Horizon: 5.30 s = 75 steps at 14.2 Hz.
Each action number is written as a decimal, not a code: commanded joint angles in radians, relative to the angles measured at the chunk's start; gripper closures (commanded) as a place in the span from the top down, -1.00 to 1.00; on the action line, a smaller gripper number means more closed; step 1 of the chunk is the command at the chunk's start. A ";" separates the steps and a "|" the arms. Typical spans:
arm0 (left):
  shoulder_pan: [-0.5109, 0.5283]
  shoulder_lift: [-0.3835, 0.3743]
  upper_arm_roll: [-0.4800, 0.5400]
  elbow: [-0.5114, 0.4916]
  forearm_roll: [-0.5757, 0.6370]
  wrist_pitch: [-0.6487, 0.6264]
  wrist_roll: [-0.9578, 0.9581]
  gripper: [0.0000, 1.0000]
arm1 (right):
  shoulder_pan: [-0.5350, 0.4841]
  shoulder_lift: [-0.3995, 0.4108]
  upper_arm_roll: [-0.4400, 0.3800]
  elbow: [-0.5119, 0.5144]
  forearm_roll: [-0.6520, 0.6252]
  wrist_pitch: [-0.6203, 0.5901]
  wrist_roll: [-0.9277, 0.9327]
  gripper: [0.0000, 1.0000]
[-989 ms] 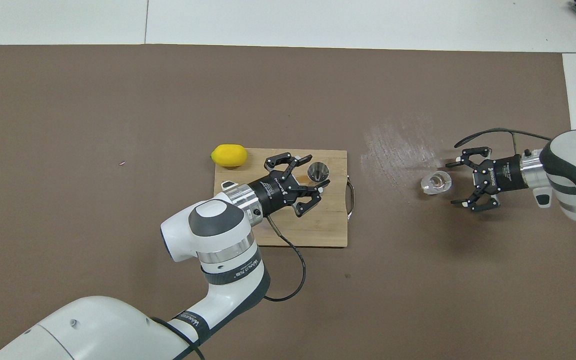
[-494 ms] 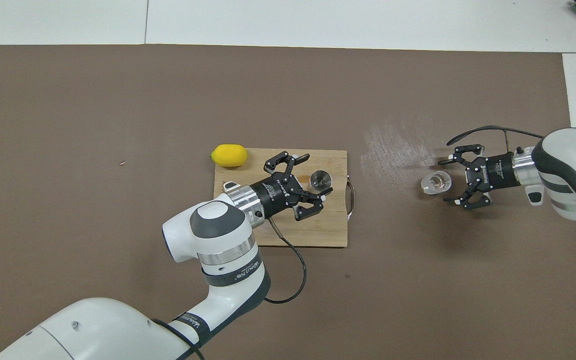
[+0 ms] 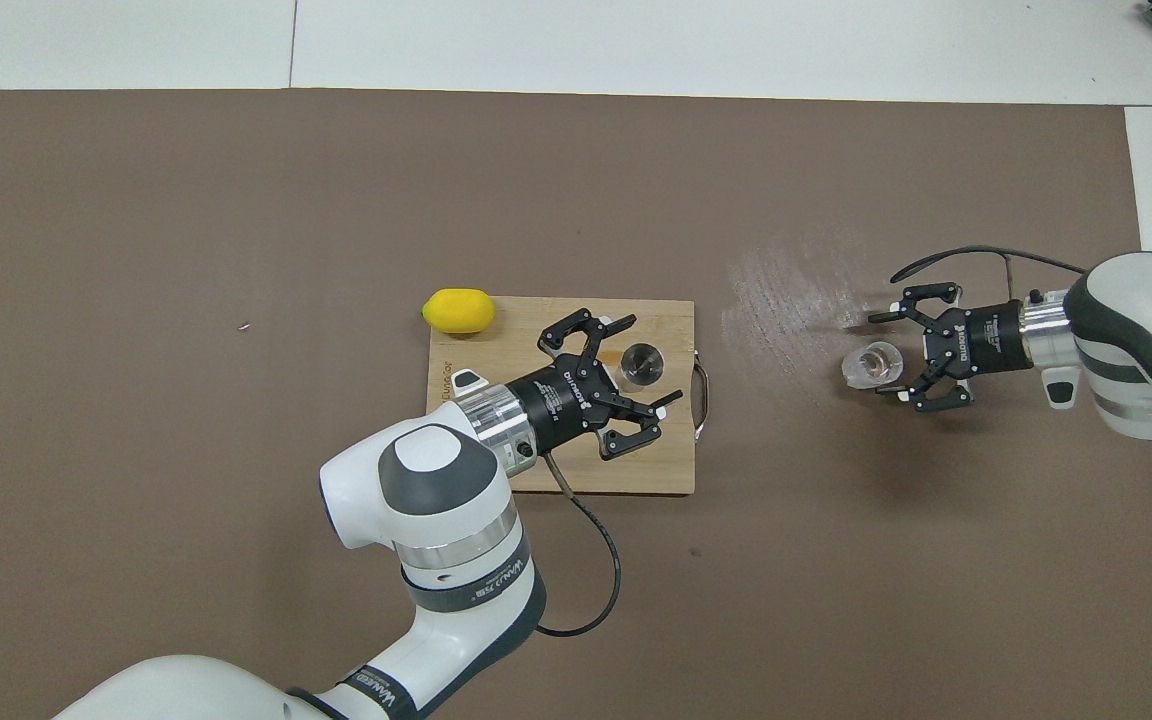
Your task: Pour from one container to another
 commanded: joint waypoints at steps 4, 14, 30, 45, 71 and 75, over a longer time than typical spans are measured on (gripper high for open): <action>0.109 -0.130 0.020 -0.020 0.037 0.045 -0.018 1.00 | 0.011 -0.026 0.006 -0.052 0.046 0.048 0.012 0.88; 0.403 -0.128 0.018 -0.012 0.884 0.096 -0.016 1.00 | -0.008 -0.035 0.003 -0.051 0.044 0.008 -0.054 -0.26; 0.586 -0.078 0.028 0.268 2.287 -0.538 0.170 1.00 | 0.287 -0.141 0.000 0.072 -0.158 0.009 0.284 -1.00; 0.689 -0.318 0.058 0.281 2.275 -1.045 0.788 1.00 | 0.526 -0.112 0.002 0.258 -0.473 -0.003 0.713 -1.00; 0.227 -0.328 0.499 0.424 2.203 -1.229 0.772 1.00 | 0.647 -0.123 0.012 0.259 -0.794 -0.008 0.710 -1.00; 0.227 -0.334 0.499 0.413 2.203 -1.229 0.774 1.00 | 0.630 -0.123 0.009 0.259 -0.700 -0.008 0.699 -1.00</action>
